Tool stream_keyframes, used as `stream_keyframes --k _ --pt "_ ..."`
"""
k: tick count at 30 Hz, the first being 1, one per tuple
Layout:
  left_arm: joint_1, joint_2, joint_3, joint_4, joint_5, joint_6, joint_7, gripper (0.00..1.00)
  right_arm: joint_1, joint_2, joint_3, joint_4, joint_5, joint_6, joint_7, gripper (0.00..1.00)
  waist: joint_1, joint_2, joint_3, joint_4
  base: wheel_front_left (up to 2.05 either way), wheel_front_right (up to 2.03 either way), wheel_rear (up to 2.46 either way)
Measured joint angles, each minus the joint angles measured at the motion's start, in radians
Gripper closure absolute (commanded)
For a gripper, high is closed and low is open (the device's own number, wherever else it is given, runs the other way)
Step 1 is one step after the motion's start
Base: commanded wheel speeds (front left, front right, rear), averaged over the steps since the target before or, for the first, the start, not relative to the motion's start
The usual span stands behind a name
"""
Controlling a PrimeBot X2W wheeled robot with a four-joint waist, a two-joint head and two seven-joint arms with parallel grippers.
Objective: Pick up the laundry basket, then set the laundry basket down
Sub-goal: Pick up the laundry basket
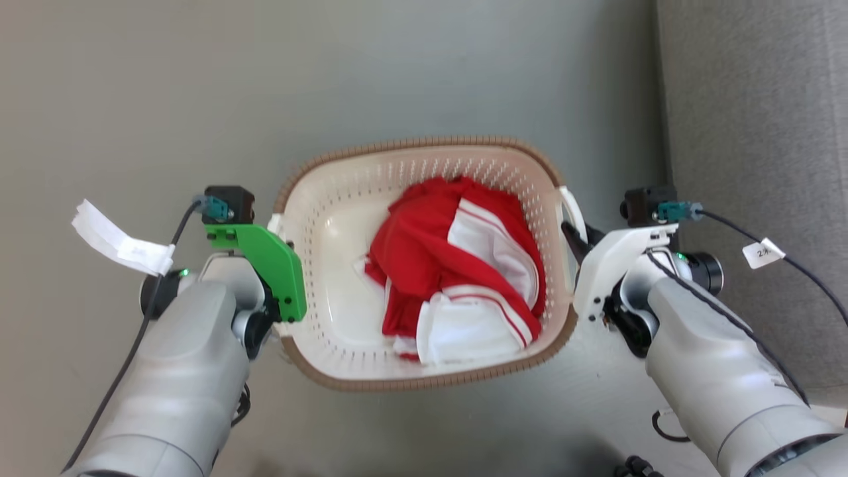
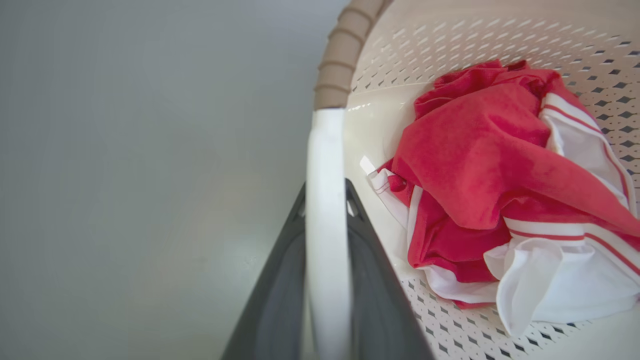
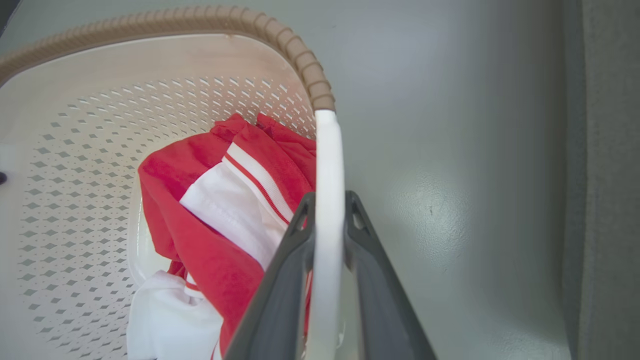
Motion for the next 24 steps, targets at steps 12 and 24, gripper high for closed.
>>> stream_keyframes --k 12,24 --pt "0.059 0.003 -0.037 0.004 -0.07 0.0 0.114 1.0 0.042 0.0 0.053 0.021 0.073 0.0 0.106 1.0 0.0 0.0 -0.154 -0.002 0.0 0.0 0.0" --pt "0.093 0.007 -0.042 0.034 -0.123 0.0 0.192 1.0 0.084 -0.002 0.114 0.0 0.148 0.0 0.197 1.0 0.0 0.0 -0.305 -0.011 0.0 0.0 0.0"
